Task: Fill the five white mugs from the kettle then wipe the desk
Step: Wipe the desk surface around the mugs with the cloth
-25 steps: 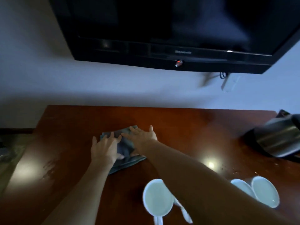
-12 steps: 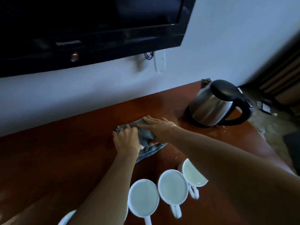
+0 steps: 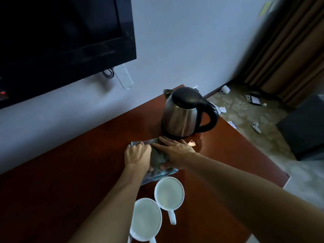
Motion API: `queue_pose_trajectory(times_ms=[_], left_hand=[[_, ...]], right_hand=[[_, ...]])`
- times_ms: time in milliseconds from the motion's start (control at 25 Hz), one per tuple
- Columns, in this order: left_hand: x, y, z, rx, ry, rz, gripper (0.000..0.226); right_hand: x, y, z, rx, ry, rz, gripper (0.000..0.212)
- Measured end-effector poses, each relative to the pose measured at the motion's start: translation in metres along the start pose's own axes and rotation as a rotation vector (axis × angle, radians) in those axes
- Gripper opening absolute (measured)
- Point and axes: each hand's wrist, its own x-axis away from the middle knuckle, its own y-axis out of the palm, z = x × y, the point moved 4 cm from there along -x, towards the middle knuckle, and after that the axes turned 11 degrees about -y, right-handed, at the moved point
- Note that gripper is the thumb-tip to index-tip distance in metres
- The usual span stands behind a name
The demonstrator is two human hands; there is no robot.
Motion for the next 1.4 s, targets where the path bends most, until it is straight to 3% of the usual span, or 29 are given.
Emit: queue_pose_trajectory(times_ms=[400, 560, 880, 1400], left_hand=[[0.008, -0.02, 0.085, -0.125, 0.29, -0.089, 0.088], [0.017, -0.025, 0.13, -0.196, 0.325, -0.127, 0.094], [0.014, -0.006, 0.188, 0.06, 0.212, -0.157, 0.102], [0.006, -0.004, 0.208, 0.277, 0.005, -0.091, 0.095]], right_hand=[[0.087, 0.038, 0.052, -0.134, 0.229, 0.099, 0.101], [0.121, 0.045, 0.073, -0.18, 0.27, 0.085, 0.099], [0.143, 0.026, 0.152, 0.027, 0.22, -0.031, 0.098], [0.097, -0.01, 0.214, 0.209, -0.096, -0.074, 0.094]])
